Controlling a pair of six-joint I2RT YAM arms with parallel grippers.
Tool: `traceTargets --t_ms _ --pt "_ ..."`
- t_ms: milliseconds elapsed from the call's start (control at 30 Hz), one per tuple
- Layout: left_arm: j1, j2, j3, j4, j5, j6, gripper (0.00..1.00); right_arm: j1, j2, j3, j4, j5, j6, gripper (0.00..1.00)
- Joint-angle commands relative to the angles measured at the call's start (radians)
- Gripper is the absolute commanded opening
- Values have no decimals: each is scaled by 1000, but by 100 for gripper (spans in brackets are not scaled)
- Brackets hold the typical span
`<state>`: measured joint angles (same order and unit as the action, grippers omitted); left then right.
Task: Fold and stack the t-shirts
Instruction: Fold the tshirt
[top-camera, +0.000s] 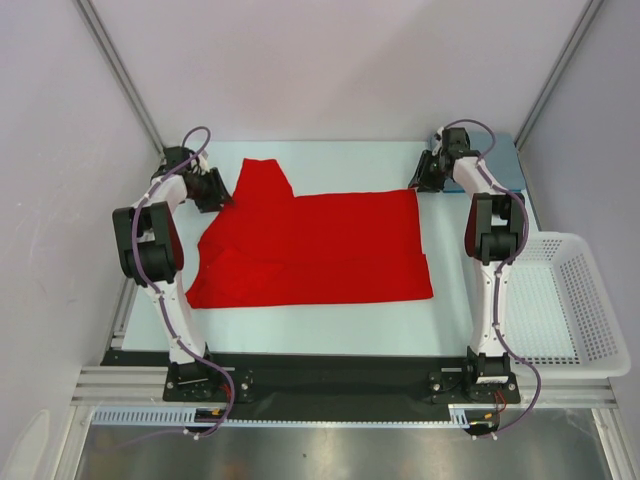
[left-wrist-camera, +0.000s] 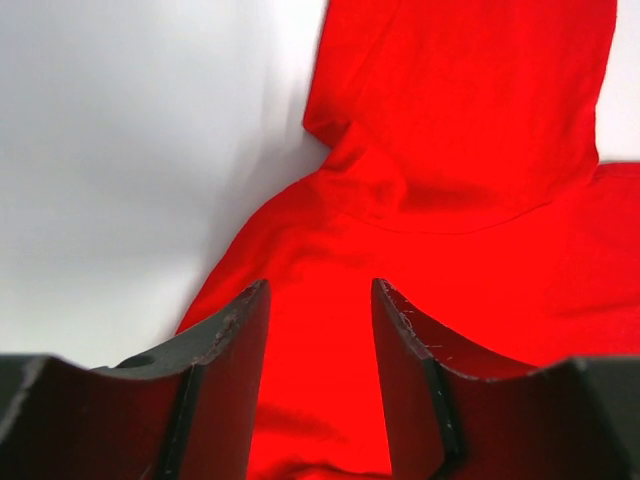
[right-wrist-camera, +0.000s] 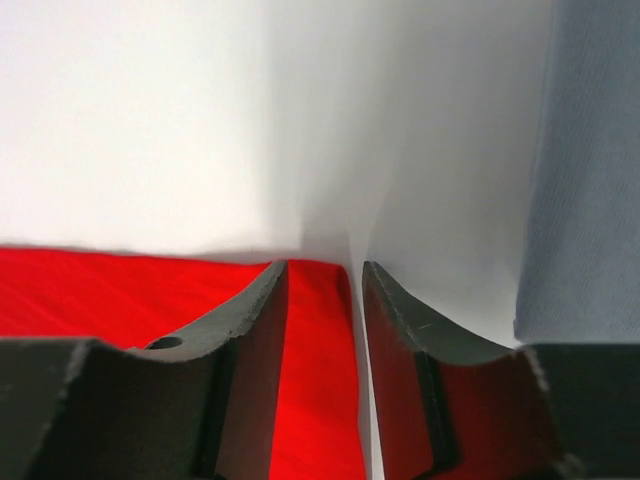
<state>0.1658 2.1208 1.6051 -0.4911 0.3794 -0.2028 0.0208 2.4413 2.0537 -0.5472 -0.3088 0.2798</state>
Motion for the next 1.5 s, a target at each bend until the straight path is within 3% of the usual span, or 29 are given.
traceTargets --t_ms 0,433,600,867,1100,1200,1467 --pt "0 7 45 34 39 -14 51 11 41 56 -39 31 -17 40" --pt "14 24 72 36 56 -27 51 25 21 30 -91 79 -67 33" --pt "12 21 56 92 85 -44 60 34 33 26 -85 88 -54 29" --pt "14 73 102 167 121 -73 61 19 35 40 -62 73 -16 0" --pt "20 137 124 283 72 -170 55 4 24 19 4 -6 32 0" --pt "15 178 205 229 27 -152 52 4 22 17 6 -12 39 0" --pt "1 298 409 109 12 -119 55 4 25 14 7 -27 45 0"
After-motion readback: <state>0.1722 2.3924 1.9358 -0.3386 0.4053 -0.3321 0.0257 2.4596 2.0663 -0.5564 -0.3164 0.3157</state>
